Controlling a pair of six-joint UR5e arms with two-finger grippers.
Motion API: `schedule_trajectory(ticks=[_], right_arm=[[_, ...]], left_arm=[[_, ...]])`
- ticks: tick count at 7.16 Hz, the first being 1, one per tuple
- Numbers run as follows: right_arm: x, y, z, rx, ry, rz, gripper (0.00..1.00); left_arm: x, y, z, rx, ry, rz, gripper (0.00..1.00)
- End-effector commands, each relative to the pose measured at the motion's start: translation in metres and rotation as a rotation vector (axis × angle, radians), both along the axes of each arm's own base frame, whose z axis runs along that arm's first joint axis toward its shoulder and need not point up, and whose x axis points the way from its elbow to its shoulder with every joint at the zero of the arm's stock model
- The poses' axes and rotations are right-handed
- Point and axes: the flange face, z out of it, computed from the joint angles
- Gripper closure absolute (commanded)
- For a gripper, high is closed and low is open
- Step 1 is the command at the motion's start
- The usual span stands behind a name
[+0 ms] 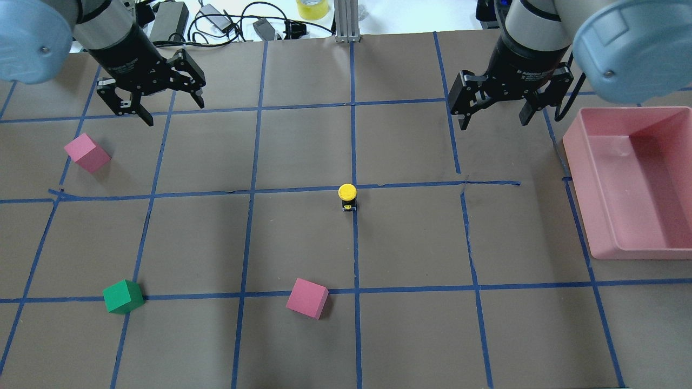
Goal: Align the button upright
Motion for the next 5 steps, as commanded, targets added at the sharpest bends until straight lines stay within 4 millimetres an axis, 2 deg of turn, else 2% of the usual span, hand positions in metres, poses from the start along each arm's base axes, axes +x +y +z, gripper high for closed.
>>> schedule_trajectory(ticks=[1,2,3,5], right_arm=[[0.0,0.0,0.001,-0.001,0.001,0.001,0.0],[-0.001,0.0,0.0,0.003,0.004,-0.002,0.0],[-0.002,0.0,-0.003,0.012,0.006,-0.003,0.0],[-0.004,0.001,-0.005,0.022,0.041,0.011,0.0]], left_arm=[[-0.002,0.038,0.05,-0.034,-0.03,-0.108,0.0],[-0.004,0.057,0.062,-0.031,-0.026,-0.156,0.0],[-0.006,0.064,0.068,-0.042,-0.028,-0.197,0.0],[-0.009,0.064,0.035,-0.003,-0.005,-0.27,0.0]])
